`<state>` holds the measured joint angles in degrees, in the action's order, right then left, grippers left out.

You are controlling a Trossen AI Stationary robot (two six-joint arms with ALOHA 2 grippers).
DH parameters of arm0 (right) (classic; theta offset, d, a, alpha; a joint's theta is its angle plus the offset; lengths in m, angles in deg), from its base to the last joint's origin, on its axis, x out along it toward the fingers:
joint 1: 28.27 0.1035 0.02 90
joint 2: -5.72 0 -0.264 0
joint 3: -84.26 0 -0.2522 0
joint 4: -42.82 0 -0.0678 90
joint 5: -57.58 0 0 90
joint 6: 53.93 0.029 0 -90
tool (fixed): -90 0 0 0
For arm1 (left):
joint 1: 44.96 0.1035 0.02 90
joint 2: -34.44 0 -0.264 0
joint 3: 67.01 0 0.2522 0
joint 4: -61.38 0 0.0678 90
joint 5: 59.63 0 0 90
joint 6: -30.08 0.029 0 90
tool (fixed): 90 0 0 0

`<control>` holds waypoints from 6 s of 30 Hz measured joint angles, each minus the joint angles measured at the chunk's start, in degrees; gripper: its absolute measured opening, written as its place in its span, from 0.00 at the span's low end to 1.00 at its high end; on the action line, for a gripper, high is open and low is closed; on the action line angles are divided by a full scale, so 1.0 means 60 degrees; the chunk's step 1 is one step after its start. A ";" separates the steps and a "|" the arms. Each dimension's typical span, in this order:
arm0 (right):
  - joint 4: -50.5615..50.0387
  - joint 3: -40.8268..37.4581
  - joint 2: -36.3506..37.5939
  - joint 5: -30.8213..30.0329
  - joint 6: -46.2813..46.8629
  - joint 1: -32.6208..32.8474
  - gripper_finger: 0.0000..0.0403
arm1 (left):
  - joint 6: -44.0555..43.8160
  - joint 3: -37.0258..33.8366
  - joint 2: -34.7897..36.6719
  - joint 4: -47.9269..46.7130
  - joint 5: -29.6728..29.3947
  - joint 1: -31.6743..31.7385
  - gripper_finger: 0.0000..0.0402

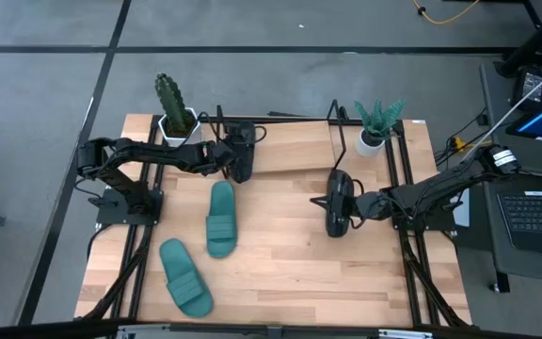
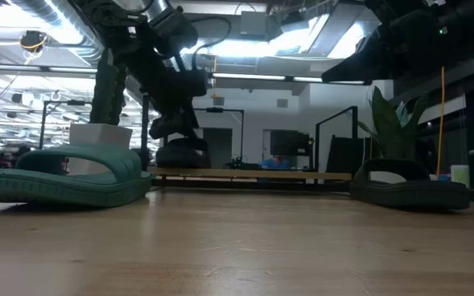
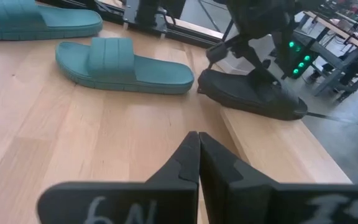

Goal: Pick and place slides into the shelf
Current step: Put the black slide on the shelf

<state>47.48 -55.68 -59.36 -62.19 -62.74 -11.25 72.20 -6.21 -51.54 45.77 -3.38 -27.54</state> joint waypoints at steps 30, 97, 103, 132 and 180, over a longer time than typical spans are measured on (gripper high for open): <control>0.0417 0.0004 0.0000 -0.0017 -0.0644 0.0000 0.01 | 0.0310 -0.0004 0.1501 0.4971 -0.0553 -0.2816 0.37; -1.0915 0.1926 -0.0004 -0.1038 0.7151 0.1559 0.29 | -1.0756 -0.1450 0.0951 0.1706 -0.2329 -0.7067 0.00; -1.0705 0.1775 -0.0004 -0.1043 0.7165 0.1557 0.36 | -1.0699 -0.1512 0.0951 0.1767 -0.2607 -0.7063 0.00; -0.9074 0.0812 -0.0213 -0.0847 0.5910 0.0130 0.38 | -1.0434 -0.1512 0.0951 0.1783 -0.2791 -0.7052 0.00; -0.6654 0.3740 -0.0754 -0.0658 0.0388 -0.0970 0.03 | -1.0417 -0.1512 0.0951 0.1830 -0.2806 -0.7056 0.00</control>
<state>7.55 -33.23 -63.88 -66.14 -60.41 -17.07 9.69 -15.28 -45.83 56.75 -20.22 -69.87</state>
